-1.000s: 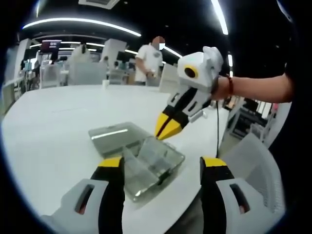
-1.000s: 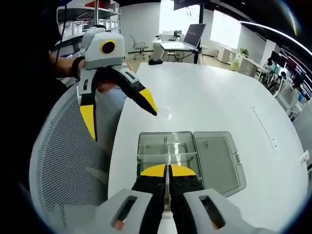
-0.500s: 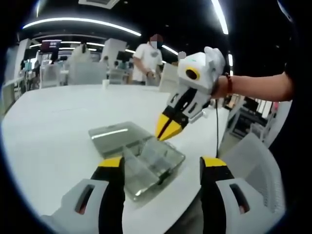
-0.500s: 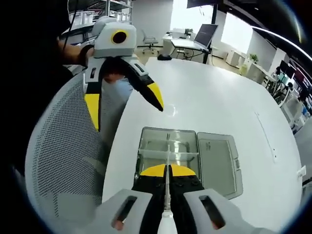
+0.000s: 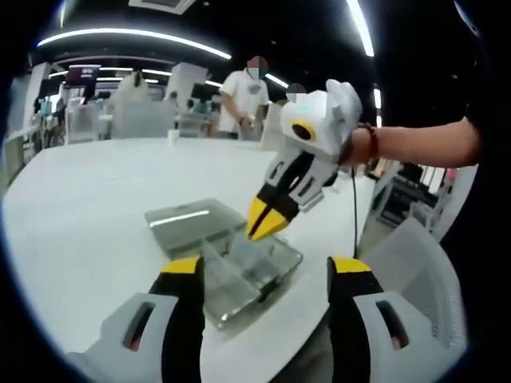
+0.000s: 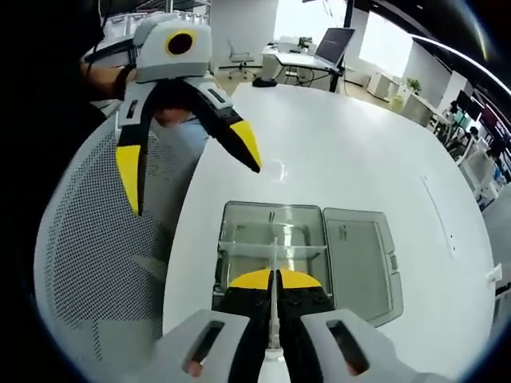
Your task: Insert the divider into the dual guide fixture by aligning both edges with the guide slots and pushing it downward to the bottom, including one-sided entry, uneven engagement, binding, and posture correction.
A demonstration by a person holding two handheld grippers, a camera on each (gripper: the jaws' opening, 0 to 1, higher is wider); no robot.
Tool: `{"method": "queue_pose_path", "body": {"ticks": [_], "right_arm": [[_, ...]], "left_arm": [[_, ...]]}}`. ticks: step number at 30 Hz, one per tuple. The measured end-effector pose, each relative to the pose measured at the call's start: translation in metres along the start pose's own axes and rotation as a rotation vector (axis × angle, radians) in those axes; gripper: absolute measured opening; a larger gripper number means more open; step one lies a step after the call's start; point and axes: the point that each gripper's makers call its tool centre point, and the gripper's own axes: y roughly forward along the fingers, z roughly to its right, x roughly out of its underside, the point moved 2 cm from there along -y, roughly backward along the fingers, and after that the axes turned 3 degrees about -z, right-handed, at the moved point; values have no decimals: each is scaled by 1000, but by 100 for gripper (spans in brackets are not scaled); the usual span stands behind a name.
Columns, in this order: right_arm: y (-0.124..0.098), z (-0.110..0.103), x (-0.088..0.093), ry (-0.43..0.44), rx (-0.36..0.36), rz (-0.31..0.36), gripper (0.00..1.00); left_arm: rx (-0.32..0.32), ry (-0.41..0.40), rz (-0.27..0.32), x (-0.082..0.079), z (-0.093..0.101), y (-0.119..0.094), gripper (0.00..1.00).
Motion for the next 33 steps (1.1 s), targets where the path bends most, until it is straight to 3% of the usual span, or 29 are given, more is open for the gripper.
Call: {"method": "queue_pose_path", "body": {"ticks": [33], "right_arm": [[21, 0, 11, -4, -17, -125, 0]], "left_arm": [[-12, -3, -16, 3, -2, 0, 60]]}}
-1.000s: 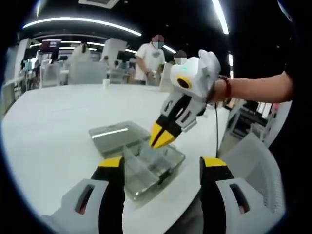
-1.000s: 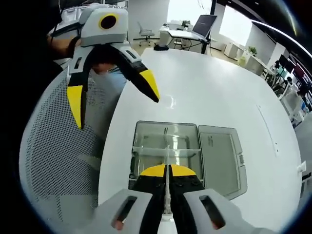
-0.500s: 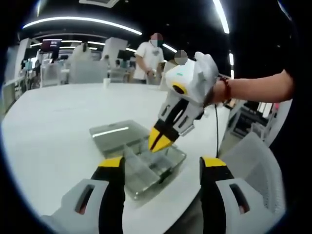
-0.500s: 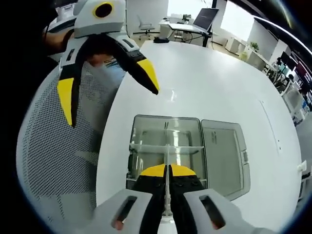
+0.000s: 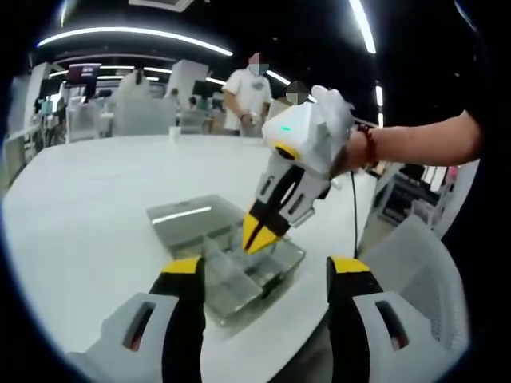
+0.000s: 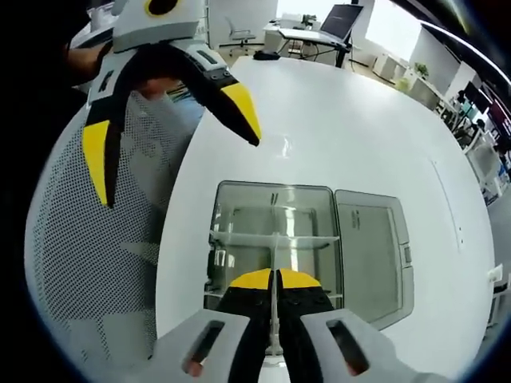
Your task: Insert the divider into the dual guide fixture by aligning both edges with the guide slots and pushing it downward to the bottom, including one-sided entry, uneven engagement, binding, and posture correction.
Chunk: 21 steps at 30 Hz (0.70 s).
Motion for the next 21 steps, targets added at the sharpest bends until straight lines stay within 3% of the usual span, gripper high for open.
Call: {"method": "queue_pose_path", "body": {"ticks": [16, 21], "right_arm": [[4, 0, 2, 31, 19, -6, 0], [5, -2, 2, 78, 30, 27, 0]], "left_arm": [[-13, -18, -13, 3, -3, 1, 58], [-31, -30, -23, 5, -7, 0, 58]]}}
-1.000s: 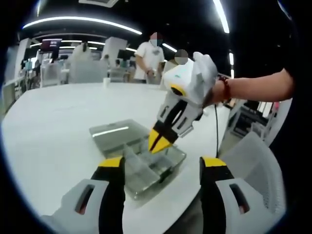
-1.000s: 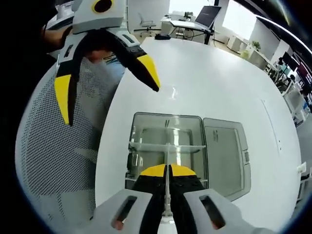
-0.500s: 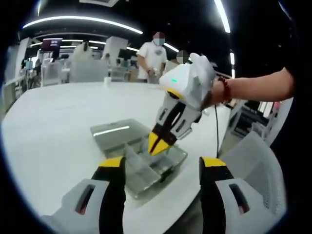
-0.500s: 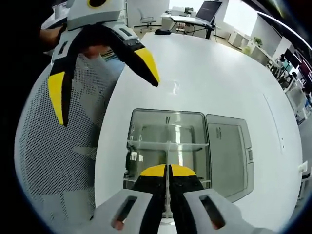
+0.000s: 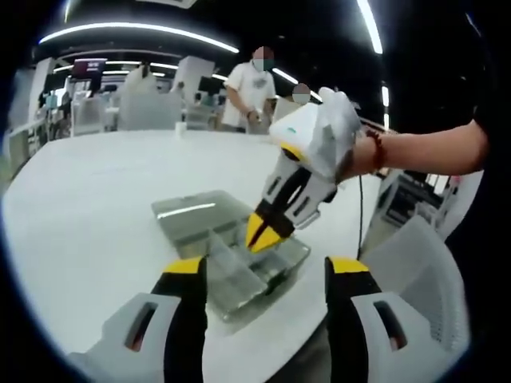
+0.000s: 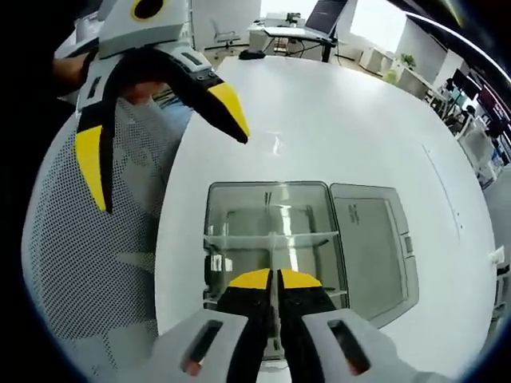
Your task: Insert the divider into the dual guide fixture by aligning both edges with the guide slots and pushing it downward to the bottom, including one-sided entry, uneven engagement, binding, and posture correction.
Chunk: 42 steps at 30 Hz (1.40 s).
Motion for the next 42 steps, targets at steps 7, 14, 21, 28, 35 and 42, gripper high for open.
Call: {"method": "queue_pose_path", "body": {"ticks": [7, 14, 21, 28, 35, 42], "right_arm": [[-4, -3, 1, 87, 16, 77, 5], [-15, -4, -6, 130, 55, 165, 6], [-26, -5, -16, 145, 92, 235, 9], [-41, -10, -20, 219, 103, 331, 10], [-53, -18, -9, 296, 136, 378, 12], [-59, -25, -14, 332, 149, 420, 11]], "left_arm": [[-62, -12, -36, 8, -13, -1, 57], [-148, -19, -57, 13, -30, -6, 57], [-303, -51, -59, 15, -56, -22, 56], [-429, -80, -128, 27, -81, -35, 53], [-477, -58, -207, 35, -87, -39, 52], [-518, -34, -250, 40, -101, -36, 50]]}}
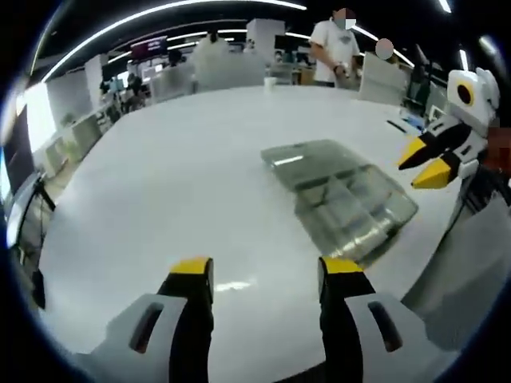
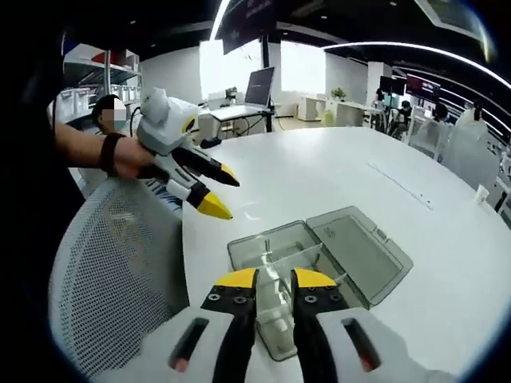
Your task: Insert the divider into the dual guide fixture by aligning both edges with the guide slots and pushing it downward to the bottom, including one-sided entry, uneven engagement, binding, and posture correction.
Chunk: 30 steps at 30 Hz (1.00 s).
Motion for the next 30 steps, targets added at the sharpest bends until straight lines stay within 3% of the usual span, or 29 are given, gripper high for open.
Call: {"method": "queue_pose_path", "body": {"ticks": [5, 13, 16, 19, 30], "right_arm": [[-2, -8, 2, 27, 6, 10, 11], [-14, -20, 12, 74, 7, 18, 10], [-17, -22, 17, 81, 17, 0, 9], [-18, -25, 19, 84, 20, 3, 8], [-17, -35, 23, 81, 17, -11, 8]], "left_arm": [[-16, -7, -28, 4, -8, 6, 49], [-41, -9, -102, 23, -19, 14, 43], [-53, 33, -132, 27, -19, 16, 42], [-56, -10, -150, 31, -22, 20, 40], [-64, -14, -168, 36, -24, 32, 40]]}}
